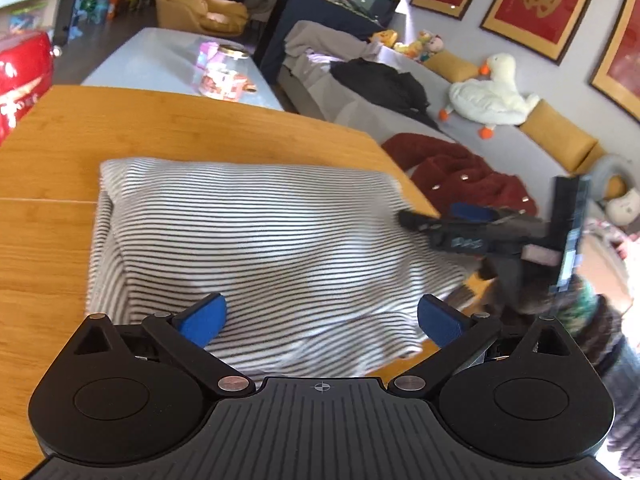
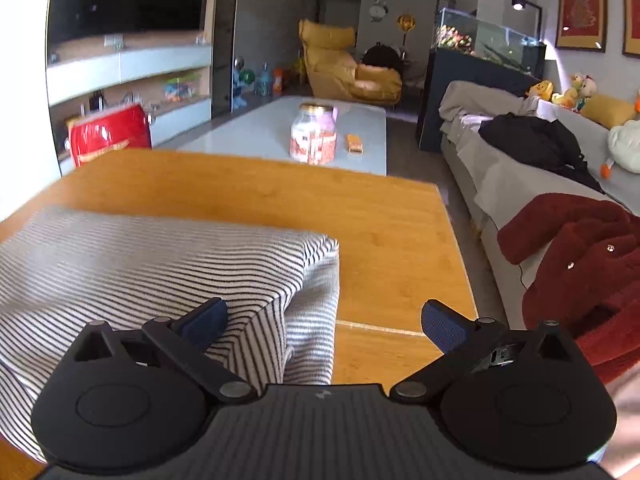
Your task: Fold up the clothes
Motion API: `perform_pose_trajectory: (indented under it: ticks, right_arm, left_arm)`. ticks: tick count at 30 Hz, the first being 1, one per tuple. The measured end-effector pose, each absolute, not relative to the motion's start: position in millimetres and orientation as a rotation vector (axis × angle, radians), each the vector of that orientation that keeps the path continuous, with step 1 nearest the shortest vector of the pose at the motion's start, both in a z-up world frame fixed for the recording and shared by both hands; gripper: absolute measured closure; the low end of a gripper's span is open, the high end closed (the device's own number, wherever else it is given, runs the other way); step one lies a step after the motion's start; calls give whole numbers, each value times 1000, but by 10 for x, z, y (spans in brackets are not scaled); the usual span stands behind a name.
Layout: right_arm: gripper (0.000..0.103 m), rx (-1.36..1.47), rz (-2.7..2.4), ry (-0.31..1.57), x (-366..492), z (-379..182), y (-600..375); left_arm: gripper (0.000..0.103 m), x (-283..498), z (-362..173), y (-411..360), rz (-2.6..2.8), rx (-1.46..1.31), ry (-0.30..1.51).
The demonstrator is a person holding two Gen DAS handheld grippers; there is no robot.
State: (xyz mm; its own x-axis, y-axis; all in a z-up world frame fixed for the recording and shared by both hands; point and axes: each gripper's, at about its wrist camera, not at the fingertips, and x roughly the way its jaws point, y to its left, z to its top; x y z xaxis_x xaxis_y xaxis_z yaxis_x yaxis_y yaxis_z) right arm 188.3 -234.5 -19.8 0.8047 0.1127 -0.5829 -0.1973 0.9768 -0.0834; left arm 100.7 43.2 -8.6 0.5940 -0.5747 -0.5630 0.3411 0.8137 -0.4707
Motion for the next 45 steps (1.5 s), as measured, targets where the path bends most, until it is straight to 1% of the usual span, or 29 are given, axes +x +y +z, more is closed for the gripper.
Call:
perform_pose_trajectory:
  ticks: [6,9,11,15,17,18,19,24,26,28,29,30,31,32,33,34,35,37,39,41,42,43,45]
  right_arm:
    - [0,-83,154,610,1794,-259,-2409]
    - [0,-88,155,603,1725,-260,-2413]
    - [0,-79,158,604,1710,-253,-2436]
    - [0,-50,175,562,1563,-144,-2480]
    - [13,-3,223,536,1433,-31,-2537]
    - [28,30,254,546,1402,10,-2564]
    - [35,64,285,556,1370,52,-2590]
    - [35,139,325,627,1387,-13,-2632]
    - [35,131,350,649,1396,-98,-2567]
    - [36,124,375,670,1406,-182,-2502]
    - [40,109,386,674,1409,-204,-2449]
    - [51,84,395,671,1409,-206,-2374]
    - [63,53,400,660,1418,-187,-2299]
    - [70,26,402,639,1439,-131,-2241]
    - [75,21,406,613,1468,-46,-2217]
    - [78,31,414,584,1502,53,-2214]
    - [79,43,424,557,1543,148,-2219]
    - [79,52,432,523,1648,259,-2242]
    - [79,1,392,541,1776,156,-2245]
    - [79,-33,349,577,1894,12,-2272]
    - [79,-23,326,625,1937,-125,-2321]
    - [76,8,318,639,1934,-226,-2395]
    - [76,82,333,634,1841,-268,-2535]
  left_arm:
    - [0,1086,-263,419,-549,-375,815]
    - [0,1095,-233,412,-534,-378,821]
    - [0,1049,-152,436,-532,-364,790]
    - [0,918,126,602,-444,-292,636]
    - [0,907,190,730,-393,-271,609]
    - [0,935,174,796,-370,-272,622]
    - [0,968,152,862,-347,-276,638]
    - [2,1133,-112,1001,-262,-304,726]
    - [7,1161,-205,986,-281,-310,743]
    - [8,1190,-243,936,-300,-282,736]
    - [12,1205,-259,909,-310,-266,731]
    - [17,1242,-248,895,-318,-268,734]
    - [28,1283,-232,884,-325,-273,739]
    - [38,1325,-216,872,-333,-279,744]
    - [43,1354,-156,871,-344,-285,727]
    - [51,1381,-87,873,-356,-290,705]
    - [56,1392,-13,871,-364,-290,678]
    - [56,1413,106,852,-368,-273,631]
    - [56,1445,139,817,-352,-236,608]
    - [56,1484,22,765,-316,-192,647]
    - [56,1495,-64,743,-296,-172,683]
    - [55,1470,-146,745,-295,-162,709]
    - [52,1384,-267,786,-303,-155,728]
